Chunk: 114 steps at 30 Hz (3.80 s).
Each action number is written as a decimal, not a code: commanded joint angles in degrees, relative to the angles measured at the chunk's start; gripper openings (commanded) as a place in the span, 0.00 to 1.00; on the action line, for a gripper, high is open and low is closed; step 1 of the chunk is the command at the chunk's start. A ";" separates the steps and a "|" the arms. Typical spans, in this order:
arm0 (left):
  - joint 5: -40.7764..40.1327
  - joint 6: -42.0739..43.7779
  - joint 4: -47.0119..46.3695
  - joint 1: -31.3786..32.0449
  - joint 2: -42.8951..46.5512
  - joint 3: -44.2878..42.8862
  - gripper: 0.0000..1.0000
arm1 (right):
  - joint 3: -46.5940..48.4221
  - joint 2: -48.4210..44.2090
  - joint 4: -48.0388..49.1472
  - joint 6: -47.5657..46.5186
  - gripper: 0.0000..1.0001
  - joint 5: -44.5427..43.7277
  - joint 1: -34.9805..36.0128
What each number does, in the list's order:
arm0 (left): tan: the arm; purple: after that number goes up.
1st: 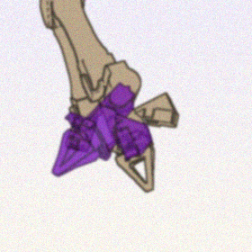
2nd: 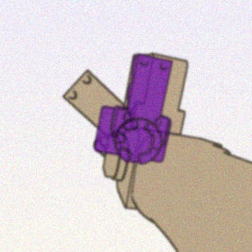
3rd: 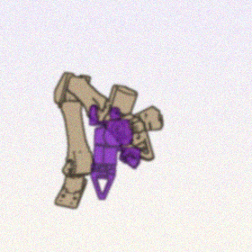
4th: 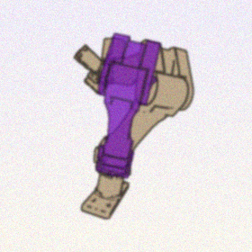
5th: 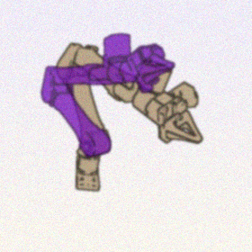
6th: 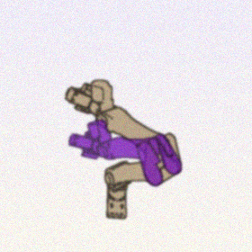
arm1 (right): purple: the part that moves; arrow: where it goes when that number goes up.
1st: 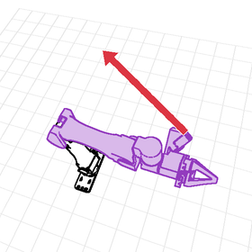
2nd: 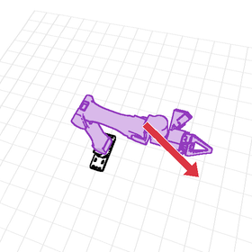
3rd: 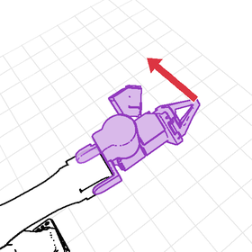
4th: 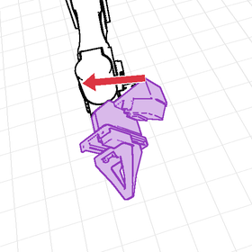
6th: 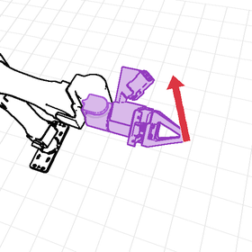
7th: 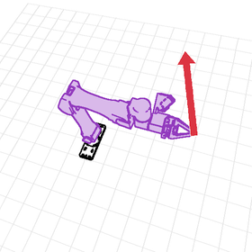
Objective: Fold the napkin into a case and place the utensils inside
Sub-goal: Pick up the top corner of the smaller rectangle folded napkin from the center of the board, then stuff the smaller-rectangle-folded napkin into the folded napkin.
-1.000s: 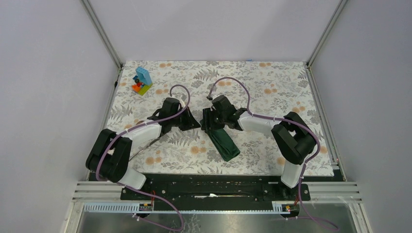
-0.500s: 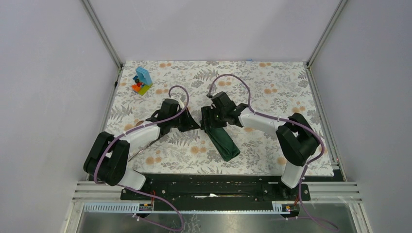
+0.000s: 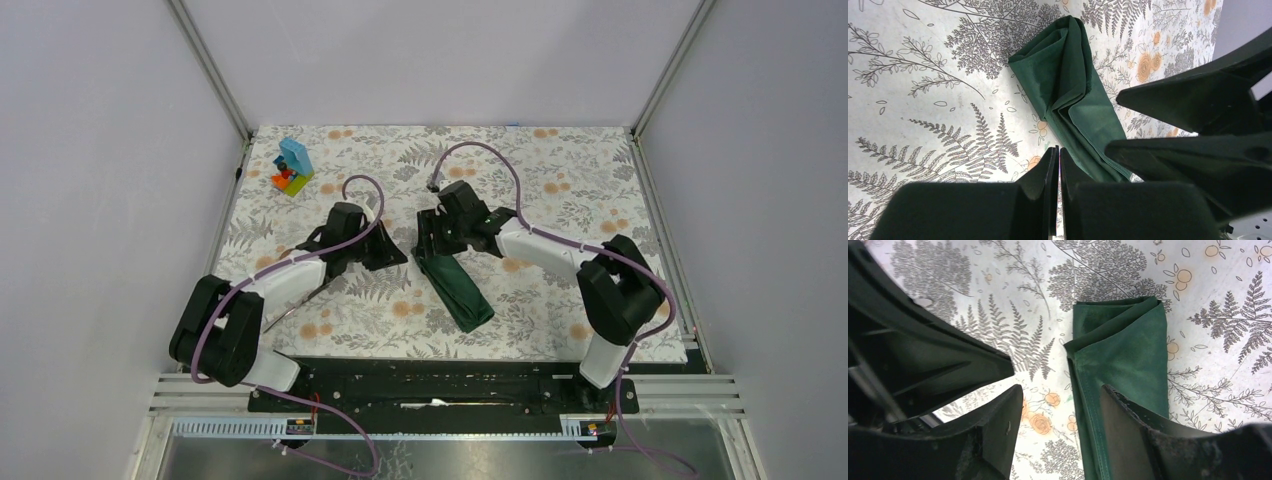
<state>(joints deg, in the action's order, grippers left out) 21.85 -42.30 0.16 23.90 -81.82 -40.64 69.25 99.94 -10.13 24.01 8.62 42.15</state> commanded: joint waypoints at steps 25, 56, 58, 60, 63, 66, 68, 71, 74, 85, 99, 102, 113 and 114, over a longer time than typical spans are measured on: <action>1.18 0.08 -3.70 -1.40 0.68 2.65 0.08 | 3.11 8.36 6.02 -6.55 0.41 -13.48 5.21; 1.35 -0.27 -4.45 -1.76 2.56 5.56 0.08 | 7.91 13.79 3.27 -8.62 0.35 -38.78 14.06; 1.37 -0.32 -4.46 -1.76 2.70 5.59 0.08 | 7.80 13.68 3.28 -8.40 0.26 -39.07 14.08; 1.18 -0.25 -4.47 -1.77 2.79 5.75 0.08 | 7.12 13.03 3.95 -8.09 0.14 -38.84 14.10; 0.91 0.18 -4.52 -1.82 2.75 5.66 0.14 | 5.15 10.76 5.95 -8.12 0.00 -37.68 14.10; 1.31 0.51 -5.27 -1.77 2.06 4.98 0.28 | 2.89 8.12 7.88 -8.17 0.00 -35.85 13.95; 1.53 0.70 -5.45 -1.63 0.98 3.52 0.35 | 1.40 6.38 8.70 -7.19 0.00 -35.36 13.82; 0.17 0.70 -5.32 -1.09 -1.35 1.04 0.36 | -0.75 3.96 9.48 -4.33 0.00 -33.37 12.69; -1.57 0.68 -4.96 -0.07 -4.36 -1.66 0.25 | -2.82 1.69 9.53 -2.11 0.00 -32.30 11.55; -20.92 6.69 6.22 10.11 -13.52 -15.09 0.23 | -4.90 -0.35 9.60 1.74 0.00 -29.17 8.15; -38.24 10.51 14.96 18.11 -19.81 -23.61 0.27 | -5.70 -0.37 11.47 2.51 0.00 -26.86 6.72; -37.60 10.29 14.60 18.14 -20.75 -23.70 0.27 | -5.79 -0.45 11.66 2.68 0.00 -26.48 6.62; -34.74 9.29 10.74 18.28 -22.46 -22.30 0.31 | -6.48 -0.79 12.14 3.06 0.00 -25.21 5.83; -34.74 9.18 10.73 18.24 -22.75 -22.34 0.31 | -6.50 -0.80 12.23 3.13 0.00 -25.11 5.82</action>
<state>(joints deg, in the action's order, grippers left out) -13.30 -33.50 13.15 41.45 -103.31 -62.37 62.87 101.73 -0.40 26.89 -16.88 48.23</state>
